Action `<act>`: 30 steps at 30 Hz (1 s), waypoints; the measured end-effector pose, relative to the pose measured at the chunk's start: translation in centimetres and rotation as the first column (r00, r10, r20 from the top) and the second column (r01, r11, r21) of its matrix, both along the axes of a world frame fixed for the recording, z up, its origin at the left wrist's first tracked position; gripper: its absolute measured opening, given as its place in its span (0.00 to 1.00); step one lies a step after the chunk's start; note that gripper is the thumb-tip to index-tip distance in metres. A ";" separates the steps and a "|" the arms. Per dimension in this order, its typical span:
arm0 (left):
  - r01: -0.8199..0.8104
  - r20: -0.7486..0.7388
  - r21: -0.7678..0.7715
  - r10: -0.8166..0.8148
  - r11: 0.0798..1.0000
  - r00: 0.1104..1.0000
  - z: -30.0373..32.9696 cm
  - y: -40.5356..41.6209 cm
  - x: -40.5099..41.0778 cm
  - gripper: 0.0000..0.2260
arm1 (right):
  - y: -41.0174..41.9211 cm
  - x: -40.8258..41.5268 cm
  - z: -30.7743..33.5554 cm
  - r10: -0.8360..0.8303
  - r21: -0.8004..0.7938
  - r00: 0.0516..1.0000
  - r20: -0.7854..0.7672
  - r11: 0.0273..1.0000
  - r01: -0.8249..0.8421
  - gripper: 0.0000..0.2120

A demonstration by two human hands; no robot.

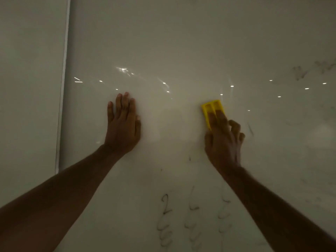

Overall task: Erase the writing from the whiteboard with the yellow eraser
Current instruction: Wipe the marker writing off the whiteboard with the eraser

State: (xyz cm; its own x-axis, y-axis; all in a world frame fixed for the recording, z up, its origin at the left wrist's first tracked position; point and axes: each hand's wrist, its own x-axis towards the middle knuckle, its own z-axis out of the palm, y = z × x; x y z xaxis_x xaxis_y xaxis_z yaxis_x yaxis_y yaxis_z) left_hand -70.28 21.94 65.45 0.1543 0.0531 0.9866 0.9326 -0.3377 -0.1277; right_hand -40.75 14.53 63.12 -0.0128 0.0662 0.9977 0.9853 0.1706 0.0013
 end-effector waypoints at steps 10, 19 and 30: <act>0.030 -0.088 0.027 -0.027 0.999 0.996 2.2 -0.2 5.5 0.26 | 0.3 7.0 -3.9 0.023 -0.027 0.959 0.281 1.000 -0.016 0.34; 0.033 -0.079 0.037 -0.030 0.999 0.996 2.3 -0.2 5.8 0.26 | 1.2 0.9 -8.2 0.050 -0.070 0.999 0.016 0.996 -0.049 0.32; 0.016 -0.047 0.004 -0.015 1.000 0.999 2.1 -1.0 6.5 0.27 | 0.7 0.3 -6.5 0.182 -0.171 0.861 0.474 0.979 -0.113 0.28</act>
